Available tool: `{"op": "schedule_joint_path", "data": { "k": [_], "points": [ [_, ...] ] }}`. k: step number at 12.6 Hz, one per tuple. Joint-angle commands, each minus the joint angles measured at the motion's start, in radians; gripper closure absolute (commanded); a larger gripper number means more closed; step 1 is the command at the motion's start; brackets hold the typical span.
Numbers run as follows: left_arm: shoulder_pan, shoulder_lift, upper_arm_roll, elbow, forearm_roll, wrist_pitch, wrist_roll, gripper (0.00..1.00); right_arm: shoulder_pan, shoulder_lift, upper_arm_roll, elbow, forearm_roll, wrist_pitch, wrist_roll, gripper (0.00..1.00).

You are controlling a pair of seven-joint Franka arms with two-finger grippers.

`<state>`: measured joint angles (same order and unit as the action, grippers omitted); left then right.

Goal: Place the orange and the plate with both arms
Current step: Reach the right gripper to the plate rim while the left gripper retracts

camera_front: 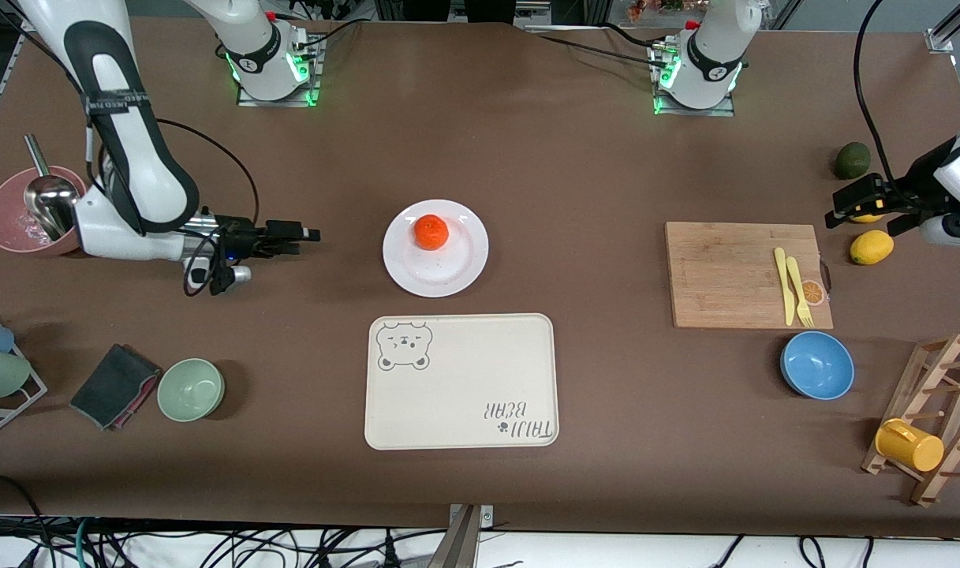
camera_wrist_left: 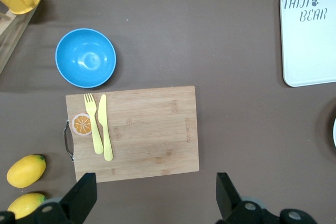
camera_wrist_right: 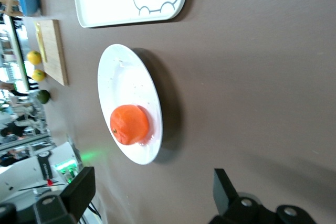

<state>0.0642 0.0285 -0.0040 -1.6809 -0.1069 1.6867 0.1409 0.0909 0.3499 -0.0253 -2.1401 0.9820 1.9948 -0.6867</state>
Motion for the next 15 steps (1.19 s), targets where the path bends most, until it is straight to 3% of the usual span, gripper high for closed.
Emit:
{"op": "schedule_joint_path", "data": {
  "k": [1,4,7,10,15],
  "points": [
    [-0.042,-0.019,0.013,-0.02,0.029,-0.013,0.02,0.0,-0.037,0.014,0.068,-0.05,0.082,0.067,-0.066,0.01],
    [-0.046,-0.021,0.013,-0.016,0.032,-0.019,0.049,0.0,-0.037,0.044,0.114,-0.081,0.185,0.131,-0.085,0.03],
    [-0.037,-0.009,0.013,0.027,0.03,-0.019,0.092,0.0,-0.037,0.083,0.154,-0.083,0.236,0.2,-0.085,0.13],
    [-0.037,-0.013,0.012,0.055,0.03,-0.047,0.104,0.0,-0.037,0.122,0.212,-0.083,0.355,0.278,-0.146,0.19],
    [-0.049,-0.007,0.006,0.075,0.11,-0.07,0.117,0.0,-0.036,0.133,0.222,-0.084,0.365,0.292,-0.152,0.35]
  ]
}}
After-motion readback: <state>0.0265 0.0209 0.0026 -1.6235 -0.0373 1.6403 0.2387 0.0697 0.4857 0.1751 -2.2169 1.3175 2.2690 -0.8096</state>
